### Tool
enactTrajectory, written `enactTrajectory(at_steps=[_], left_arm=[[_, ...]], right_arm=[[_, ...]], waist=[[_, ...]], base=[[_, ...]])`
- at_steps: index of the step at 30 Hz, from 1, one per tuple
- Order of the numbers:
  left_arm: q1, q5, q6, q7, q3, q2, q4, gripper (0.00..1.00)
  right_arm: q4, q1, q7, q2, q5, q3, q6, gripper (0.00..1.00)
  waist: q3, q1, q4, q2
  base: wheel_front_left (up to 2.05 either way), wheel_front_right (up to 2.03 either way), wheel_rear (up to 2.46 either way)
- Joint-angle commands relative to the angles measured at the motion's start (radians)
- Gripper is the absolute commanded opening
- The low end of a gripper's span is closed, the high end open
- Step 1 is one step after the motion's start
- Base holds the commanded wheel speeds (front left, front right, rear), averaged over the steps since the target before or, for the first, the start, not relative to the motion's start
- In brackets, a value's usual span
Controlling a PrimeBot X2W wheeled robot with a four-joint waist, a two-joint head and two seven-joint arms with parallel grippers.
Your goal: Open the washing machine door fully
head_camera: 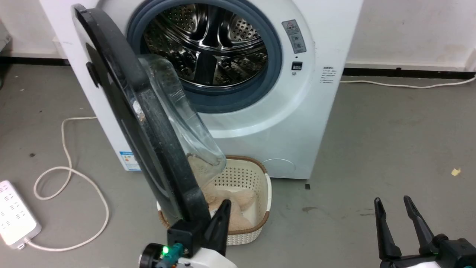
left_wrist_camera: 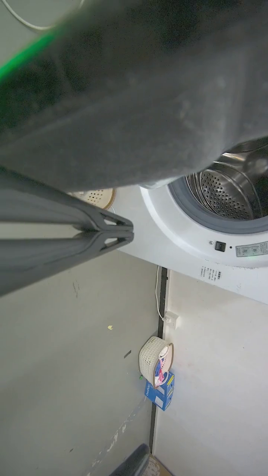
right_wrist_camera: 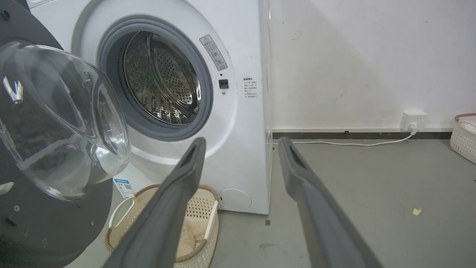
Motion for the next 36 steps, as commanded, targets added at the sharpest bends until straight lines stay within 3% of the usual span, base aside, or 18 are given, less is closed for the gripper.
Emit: enactTrajectory(at_steps=[1, 9, 17, 18, 22, 28, 36], left_arm=[[-0.026, -0.010, 0.004, -0.016, 0.021, 0.009, 0.030, 0.00], [0.001, -0.027, 0.002, -0.031, 0.033, 0.029, 0.066, 0.00], [0.039, -0.038, 0.029, -0.040, 0.076, 0.067, 0.024, 0.00], [0.035, -0.042, 0.043, -0.039, 0.103, 0.083, 0.009, 0.00], [0.016, -0.055, 0.059, -0.038, 0.153, 0.109, -0.008, 0.00], [-0.044, -0.080, 0.064, -0.022, 0.241, 0.176, -0.015, 0.00], [-0.139, -0.149, 0.049, 0.010, 0.399, 0.304, 0.025, 0.00]], right_arm=[[0.006, -0.006, -0.004, 0.005, 0.014, 0.006, -0.001, 1.00], [0.007, -0.001, -0.004, 0.005, 0.023, 0.006, -0.001, 1.00], [0.015, 0.011, -0.004, 0.005, 0.026, 0.005, -0.001, 1.00], [0.015, 0.008, -0.004, 0.005, 0.024, 0.009, -0.001, 1.00], [0.013, -0.002, -0.004, 0.005, 0.018, 0.014, -0.001, 1.00], [0.008, -0.032, -0.004, 0.005, -0.012, 0.031, -0.001, 1.00], [-0.003, -0.083, 0.000, 0.005, -0.069, 0.032, -0.001, 1.00]], waist=[[0.004, 0.0000, 0.021, 0.0000], [-0.007, 0.0000, 0.122, 0.0000], [-0.003, 0.0000, 0.266, 0.0000], [0.012, 0.0000, 0.315, 0.0000], [0.039, 0.0000, 0.371, 0.0000], [0.108, 0.0000, 0.417, 0.0000], [0.215, 0.0000, 0.406, 0.0000]], base=[[0.00, 0.00, 0.00], [0.00, 0.00, 0.00], [0.00, 0.00, 0.00], [0.00, 0.00, 0.00], [0.00, 0.00, 0.00], [0.00, 0.00, 0.00], [0.00, 0.00, 0.00]])
